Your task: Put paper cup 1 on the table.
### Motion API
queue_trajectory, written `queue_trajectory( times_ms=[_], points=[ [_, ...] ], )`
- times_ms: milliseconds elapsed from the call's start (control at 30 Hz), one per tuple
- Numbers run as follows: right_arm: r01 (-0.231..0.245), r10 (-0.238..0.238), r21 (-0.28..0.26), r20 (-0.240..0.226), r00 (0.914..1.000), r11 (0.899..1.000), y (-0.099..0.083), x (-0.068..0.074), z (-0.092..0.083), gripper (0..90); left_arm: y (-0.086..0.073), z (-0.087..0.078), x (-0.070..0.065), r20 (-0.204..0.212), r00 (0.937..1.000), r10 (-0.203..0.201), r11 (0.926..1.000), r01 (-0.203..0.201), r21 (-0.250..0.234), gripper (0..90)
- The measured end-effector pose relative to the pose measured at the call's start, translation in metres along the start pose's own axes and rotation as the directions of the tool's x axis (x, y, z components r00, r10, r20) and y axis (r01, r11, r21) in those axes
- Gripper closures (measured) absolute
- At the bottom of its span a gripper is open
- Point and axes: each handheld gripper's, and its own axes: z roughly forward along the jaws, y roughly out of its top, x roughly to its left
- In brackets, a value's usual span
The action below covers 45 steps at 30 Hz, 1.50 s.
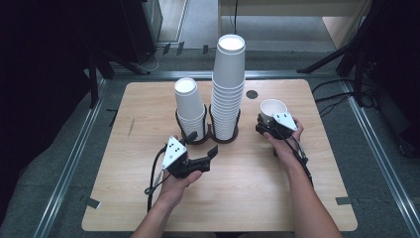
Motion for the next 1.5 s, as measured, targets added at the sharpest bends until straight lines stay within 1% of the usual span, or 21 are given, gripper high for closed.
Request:
queue_trajectory(
  times_ms=[167, 233, 500, 600, 667, 833, 867, 900, 1033, 1067, 1233, 1300, 1333, 1433, 1500],
  points=[
    [0.013, -0.013, 0.002, -0.002, 0.9999, 1.000, -0.003, 0.000, -0.002, 14.0, 0.000, 0.000, 0.000, 0.000, 1.0000, 0.003, 1.0000, -0.003, 0.003, 14.6],
    [0.009, -0.009, 0.011, -0.003, 1.0000, 1.000, -0.004, -0.001, -0.003, 13.9, 0.000, 0.000, 0.000, 0.000, 1.0000, 0.004, 1.0000, -0.004, 0.003, 14.6],
    [0.007, -0.007, 0.007, -0.007, 1.0000, 1.000, -0.005, -0.003, -0.006, 13.3, -0.001, 0.001, -0.001, 0.001, 1.0000, 0.004, 1.0000, -0.004, 0.005, 14.6],
    [0.000, 0.000, 0.017, -0.019, 0.9998, 1.000, -0.005, -0.003, -0.006, 6.2, -0.001, 0.001, -0.001, 0.001, 1.0000, 0.006, 0.9999, -0.006, 0.008, 14.7],
    [0.007, -0.007, 0.021, -0.028, 0.9996, 1.000, -0.005, -0.003, -0.007, 0.0, -0.001, 0.001, -0.001, 0.001, 1.0000, 0.006, 0.9999, -0.006, 0.009, 14.6],
    [-0.012, 0.013, 0.026, -0.036, 0.9993, 1.000, -0.003, -0.005, -0.010, 0.0, -0.002, 0.001, -0.001, 0.001, 1.0000, 0.010, 0.9999, -0.010, 0.010, 14.6],
    [-0.017, 0.018, 0.028, -0.045, 0.9988, 0.999, -0.003, -0.006, -0.011, 0.0, -0.002, 0.001, -0.002, 0.001, 1.0000, 0.009, 0.9999, -0.009, 0.010, 14.6],
    [-0.011, 0.013, 0.029, -0.048, 0.9987, 1.000, -0.002, -0.006, -0.013, 0.0, -0.002, 0.002, -0.002, 0.000, 1.0000, 0.009, 0.9999, -0.009, 0.010, 14.6],
    [-0.011, 0.012, 0.020, -0.061, 0.9981, 1.000, 0.002, -0.010, -0.022, 0.0, 0.000, 0.001, -0.002, -0.003, 1.0000, 0.004, 0.9999, -0.004, 0.010, 14.3],
    [-0.005, 0.006, 0.014, -0.068, 0.9977, 1.000, 0.004, -0.011, -0.025, 0.0, 0.001, 0.002, -0.003, -0.003, 1.0000, 0.005, 0.9999, -0.005, 0.011, 14.2],
    [-0.010, 0.010, 0.004, -0.107, 0.9942, 1.000, 0.012, -0.020, -0.038, 0.0, 0.004, 0.005, -0.004, -0.006, 1.0000, 0.008, 0.9998, -0.008, 0.018, 12.6],
    [-0.005, 0.004, -0.001, -0.117, 0.9931, 1.000, 0.015, -0.023, -0.043, 0.0, 0.006, 0.006, -0.004, -0.010, 0.9999, 0.007, 0.9997, -0.007, 0.022, 10.9],
    [-0.002, 0.001, -0.008, -0.131, 0.9914, 1.000, 0.017, -0.024, -0.047, 0.0, 0.008, 0.007, -0.004, -0.012, 0.9999, 0.004, 0.9998, -0.004, 0.020, 10.3],
    [0.011, -0.014, -0.027, -0.143, 0.9896, 1.000, 0.024, -0.025, -0.055, 0.0, 0.014, 0.010, -0.004, -0.024, 0.9997, -0.008, 0.9999, 0.009, 0.010, 7.6],
    [0.011, -0.018, -0.045, -0.158, 0.9873, 0.999, 0.031, -0.026, -0.062, 0.0, 0.017, 0.013, -0.003, -0.030, 0.9995, -0.004, 0.9999, 0.005, 0.015, 4.0]
  ],
)
